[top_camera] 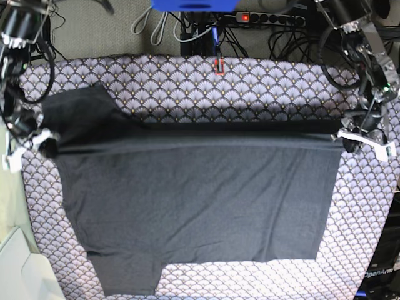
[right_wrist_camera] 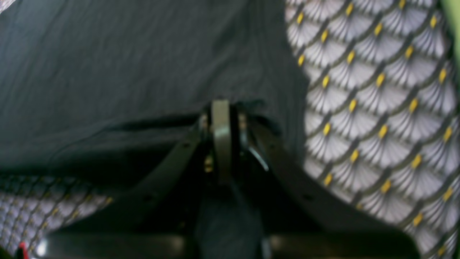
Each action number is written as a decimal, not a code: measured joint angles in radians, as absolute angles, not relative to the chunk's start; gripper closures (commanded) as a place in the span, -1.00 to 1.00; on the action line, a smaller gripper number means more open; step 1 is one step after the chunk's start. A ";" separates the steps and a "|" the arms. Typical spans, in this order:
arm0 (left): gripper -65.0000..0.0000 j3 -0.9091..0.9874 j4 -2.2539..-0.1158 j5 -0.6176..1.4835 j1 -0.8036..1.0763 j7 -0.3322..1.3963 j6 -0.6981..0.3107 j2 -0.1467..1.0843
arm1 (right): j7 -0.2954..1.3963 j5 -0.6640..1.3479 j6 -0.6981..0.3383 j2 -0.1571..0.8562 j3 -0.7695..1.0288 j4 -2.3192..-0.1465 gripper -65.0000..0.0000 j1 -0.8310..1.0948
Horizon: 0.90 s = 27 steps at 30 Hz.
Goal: Fold the T-shirt properly
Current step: 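Lift the shoulder corners and pull them toward the hem with both grippers, then lower the held shoulder edge onto the shirt body with both grippers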
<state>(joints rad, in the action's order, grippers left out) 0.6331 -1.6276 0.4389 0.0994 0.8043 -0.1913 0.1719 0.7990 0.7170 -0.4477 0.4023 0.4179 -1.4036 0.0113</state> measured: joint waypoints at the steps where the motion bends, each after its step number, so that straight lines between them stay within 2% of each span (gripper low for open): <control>1: 0.99 0.632 -1.617 0.440 0.093 0.805 -0.191 0.171 | 0.799 0.691 -0.446 0.404 0.413 -1.387 1.00 -0.014; 5: 0.99 0.627 -1.582 0.443 0.068 0.804 -0.191 0.172 | 0.792 0.616 -0.447 0.400 0.398 -1.328 1.00 -0.099; 17: 0.99 0.628 -1.464 0.439 -0.052 0.797 -0.189 0.172 | 0.787 0.605 -0.445 0.402 0.301 -1.151 1.00 -0.258; 22: 0.99 0.627 -1.460 0.439 -0.107 0.793 -0.188 0.173 | 0.680 0.609 -0.444 0.405 0.228 -1.097 1.00 -0.296; 27: 0.99 0.628 -1.459 0.439 -0.148 0.793 -0.188 0.175 | 0.648 0.603 -0.440 0.407 0.162 -1.011 1.00 -0.335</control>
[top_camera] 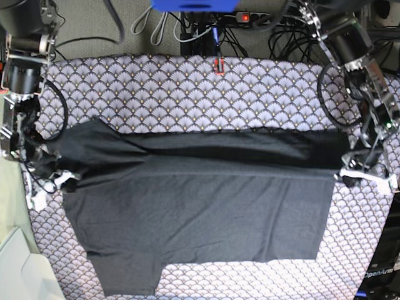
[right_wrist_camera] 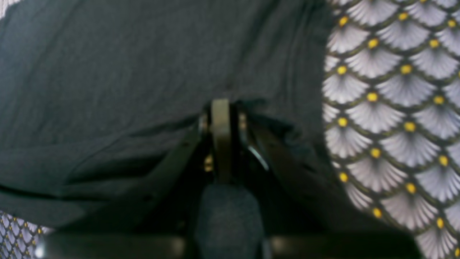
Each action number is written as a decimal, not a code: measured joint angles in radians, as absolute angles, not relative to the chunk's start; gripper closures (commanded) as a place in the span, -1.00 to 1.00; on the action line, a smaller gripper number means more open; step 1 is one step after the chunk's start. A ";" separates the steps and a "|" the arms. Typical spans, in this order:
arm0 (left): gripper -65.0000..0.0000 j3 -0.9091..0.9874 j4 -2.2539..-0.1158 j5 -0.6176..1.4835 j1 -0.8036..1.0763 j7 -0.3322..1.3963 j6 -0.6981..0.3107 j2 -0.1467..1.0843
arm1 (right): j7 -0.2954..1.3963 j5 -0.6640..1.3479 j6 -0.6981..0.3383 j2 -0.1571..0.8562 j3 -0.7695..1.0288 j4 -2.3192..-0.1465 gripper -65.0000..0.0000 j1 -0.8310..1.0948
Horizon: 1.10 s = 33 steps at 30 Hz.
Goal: Fold the T-shirt properly
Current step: 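Lower the held shoulder edge onto the shirt body with both grippers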
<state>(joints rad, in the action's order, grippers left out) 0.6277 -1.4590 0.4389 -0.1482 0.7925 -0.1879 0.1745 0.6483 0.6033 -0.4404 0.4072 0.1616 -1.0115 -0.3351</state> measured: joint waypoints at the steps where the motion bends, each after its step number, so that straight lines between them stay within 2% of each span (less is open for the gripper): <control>1: 0.99 0.627 -1.459 0.439 -0.151 0.793 -0.188 0.174 | 0.628 0.604 -0.440 0.407 0.151 -1.001 1.00 -0.341; 9: 0.99 0.627 -1.326 0.436 -0.186 0.789 -0.188 0.177 | 0.537 0.602 -0.437 0.410 0.100 -0.874 1.00 -0.402; 19: 0.98 0.627 -1.262 0.439 -0.222 0.789 -0.203 0.207 | 0.537 0.602 -0.437 0.421 0.100 -0.872 1.00 -0.401; 21: 0.87 0.595 -1.255 0.432 -0.225 0.789 -0.191 0.220 | 0.537 0.602 -0.437 0.421 0.100 -0.872 0.95 -0.401; 25: 0.50 0.516 -1.232 0.440 -0.245 0.785 -0.192 0.235 | 0.540 0.601 -0.436 0.421 0.100 -0.872 0.74 -0.408; 29: 0.49 0.510 -1.232 0.438 -0.243 0.738 -0.186 0.235 | 0.527 0.602 -0.436 0.423 0.092 -0.871 0.66 -0.430; 33: 0.49 0.508 -1.231 0.439 -0.239 0.705 -0.187 0.235 | 0.533 0.605 -0.430 0.425 0.009 -0.871 0.67 -0.463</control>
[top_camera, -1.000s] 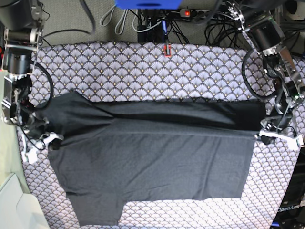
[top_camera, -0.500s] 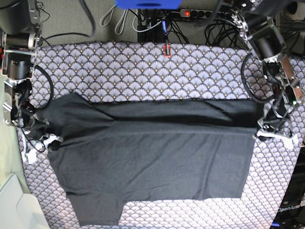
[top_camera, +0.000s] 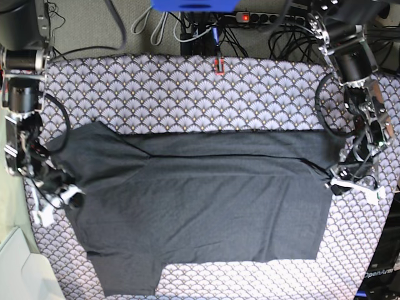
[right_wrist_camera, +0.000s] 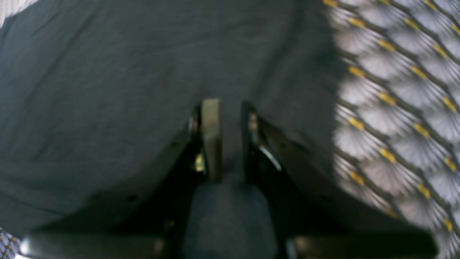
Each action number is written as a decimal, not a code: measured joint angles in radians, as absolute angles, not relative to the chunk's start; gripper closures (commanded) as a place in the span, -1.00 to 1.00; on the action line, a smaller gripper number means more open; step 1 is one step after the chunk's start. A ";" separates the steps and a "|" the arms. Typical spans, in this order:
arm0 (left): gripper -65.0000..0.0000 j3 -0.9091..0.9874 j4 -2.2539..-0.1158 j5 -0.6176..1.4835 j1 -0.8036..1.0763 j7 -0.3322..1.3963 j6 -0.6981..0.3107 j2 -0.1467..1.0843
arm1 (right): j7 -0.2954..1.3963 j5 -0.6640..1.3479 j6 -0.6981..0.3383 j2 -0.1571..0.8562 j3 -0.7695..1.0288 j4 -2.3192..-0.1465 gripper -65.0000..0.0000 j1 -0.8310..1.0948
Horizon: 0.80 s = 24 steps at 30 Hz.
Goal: Fold the T-shirt properly
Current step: 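Lower the held shoulder edge onto the shirt body with both grippers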
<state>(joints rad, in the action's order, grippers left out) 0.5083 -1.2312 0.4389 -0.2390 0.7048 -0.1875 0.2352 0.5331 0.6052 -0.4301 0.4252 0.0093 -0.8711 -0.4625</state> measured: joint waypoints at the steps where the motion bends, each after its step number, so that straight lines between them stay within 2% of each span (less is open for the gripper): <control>1: 0.49 0.509 -1.228 0.439 -0.239 0.704 -0.187 0.236 | 0.533 0.604 -0.430 0.421 -0.002 -0.871 0.67 -0.472; 6: 0.47 0.511 -1.204 0.438 -0.234 0.706 -0.188 0.239 | 0.539 0.606 -0.431 0.425 0.001 -0.871 0.66 -0.480; 13: 0.47 0.509 -1.212 0.439 -0.174 0.711 -0.195 0.260 | 0.550 0.601 -0.430 0.466 0.001 -0.869 0.64 -0.389; 20: 0.47 0.511 -1.227 0.446 -0.121 0.706 -0.198 0.264 | 0.532 0.605 -0.432 0.487 0.003 -0.871 0.28 -0.353; 24: 0.47 0.511 -1.249 0.449 -0.112 0.701 -0.200 0.274 | 0.534 0.606 -0.433 0.481 0.002 -0.870 0.26 -0.358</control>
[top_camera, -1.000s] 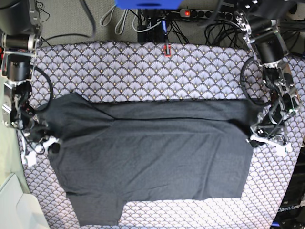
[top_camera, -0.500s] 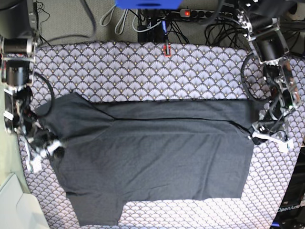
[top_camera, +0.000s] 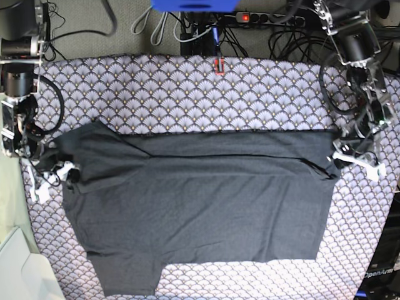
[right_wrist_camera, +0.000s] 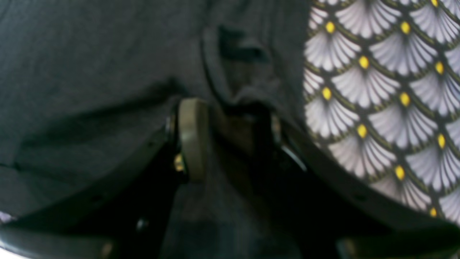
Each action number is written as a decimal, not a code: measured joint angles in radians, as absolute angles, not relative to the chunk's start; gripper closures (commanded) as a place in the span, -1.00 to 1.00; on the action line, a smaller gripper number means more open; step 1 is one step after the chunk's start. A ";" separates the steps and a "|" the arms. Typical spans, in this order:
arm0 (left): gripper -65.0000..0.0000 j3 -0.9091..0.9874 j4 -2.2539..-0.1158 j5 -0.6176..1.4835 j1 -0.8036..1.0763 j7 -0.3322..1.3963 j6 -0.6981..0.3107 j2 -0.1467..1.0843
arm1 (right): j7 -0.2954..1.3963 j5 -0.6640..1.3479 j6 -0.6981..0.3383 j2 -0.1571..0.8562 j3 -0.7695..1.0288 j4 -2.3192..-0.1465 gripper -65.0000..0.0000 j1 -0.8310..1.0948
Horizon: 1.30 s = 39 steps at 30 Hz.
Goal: Fold the T-shirt properly
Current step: 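Lower the held shoulder edge onto the shirt body with both grippers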
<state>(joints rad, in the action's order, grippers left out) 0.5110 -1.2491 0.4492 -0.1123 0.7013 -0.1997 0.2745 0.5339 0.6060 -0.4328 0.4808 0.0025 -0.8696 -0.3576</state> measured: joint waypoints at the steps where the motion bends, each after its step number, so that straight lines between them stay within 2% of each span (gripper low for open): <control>1: 0.47 0.511 -1.251 0.450 -0.112 0.699 -0.199 0.278 | 0.533 0.607 -0.433 0.480 0.002 -0.870 0.26 -0.361; 16: 0.48 0.515 -1.254 0.446 -0.089 0.706 -0.199 0.279 | 0.530 0.606 -0.433 0.441 -0.003 -0.870 0.32 -0.362; 18: 0.48 0.515 -1.279 0.447 -0.080 0.704 -0.199 0.279 | 0.530 0.607 -0.433 0.442 -0.003 -0.870 0.49 -0.358; 22: 0.48 0.515 -1.336 0.449 -0.049 0.706 -0.199 0.278 | 0.529 0.607 -0.433 0.441 -0.003 -0.839 1.00 -0.363; 36: 0.48 0.516 -1.395 0.447 0.009 0.706 -0.195 0.277 | 0.532 0.606 -0.432 0.442 -0.010 -0.828 1.00 -0.447; 39: 0.48 0.566 -1.396 0.453 0.013 0.707 -0.207 0.265 | 0.533 0.602 -0.432 0.442 -0.043 -0.826 1.00 -0.455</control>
